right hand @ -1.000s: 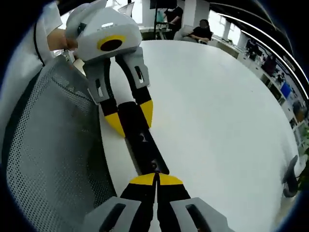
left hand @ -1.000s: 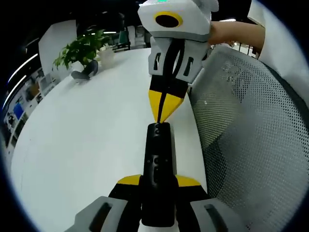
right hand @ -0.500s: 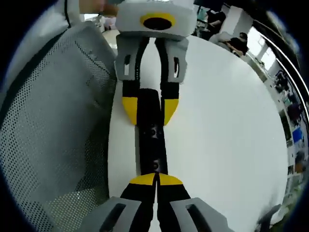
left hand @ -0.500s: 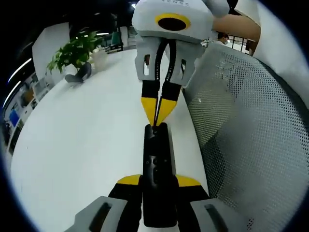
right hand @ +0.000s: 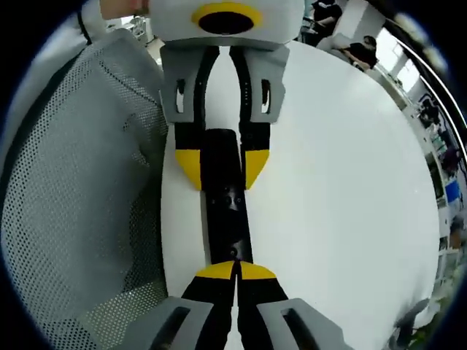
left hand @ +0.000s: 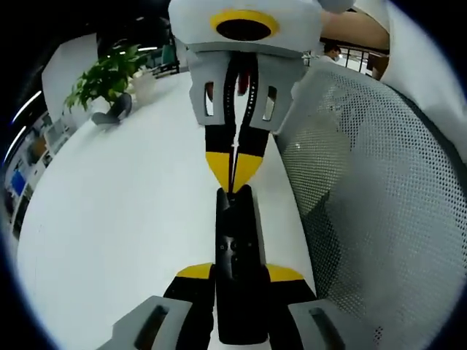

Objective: Press the specified remote control buttons in sequence, fully releasing each button before pressing the next.

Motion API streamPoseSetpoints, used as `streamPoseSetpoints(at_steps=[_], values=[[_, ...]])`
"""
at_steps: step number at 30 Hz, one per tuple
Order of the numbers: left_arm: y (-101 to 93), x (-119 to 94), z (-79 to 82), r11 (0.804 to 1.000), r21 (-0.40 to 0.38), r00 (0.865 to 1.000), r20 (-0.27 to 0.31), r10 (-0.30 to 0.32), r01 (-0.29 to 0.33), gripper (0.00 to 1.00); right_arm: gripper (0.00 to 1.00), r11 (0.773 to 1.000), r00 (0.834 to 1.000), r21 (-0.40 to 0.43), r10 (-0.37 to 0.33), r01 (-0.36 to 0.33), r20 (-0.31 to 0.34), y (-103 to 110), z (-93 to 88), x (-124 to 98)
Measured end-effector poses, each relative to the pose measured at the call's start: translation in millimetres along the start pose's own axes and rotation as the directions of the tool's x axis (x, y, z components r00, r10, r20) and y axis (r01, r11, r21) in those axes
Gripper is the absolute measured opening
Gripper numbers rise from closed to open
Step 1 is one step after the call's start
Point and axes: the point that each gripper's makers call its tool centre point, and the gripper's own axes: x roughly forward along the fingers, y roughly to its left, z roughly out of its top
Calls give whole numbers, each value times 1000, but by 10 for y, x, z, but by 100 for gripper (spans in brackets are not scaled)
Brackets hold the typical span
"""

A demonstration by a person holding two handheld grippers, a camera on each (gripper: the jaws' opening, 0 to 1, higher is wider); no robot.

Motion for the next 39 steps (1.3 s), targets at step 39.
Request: streamPoseSetpoints(at_steps=[39], values=[[-35,-5,-10,998,-48,999,41,36,-34,24,0,959,982,284,-36,-18,186,56,8,-34]])
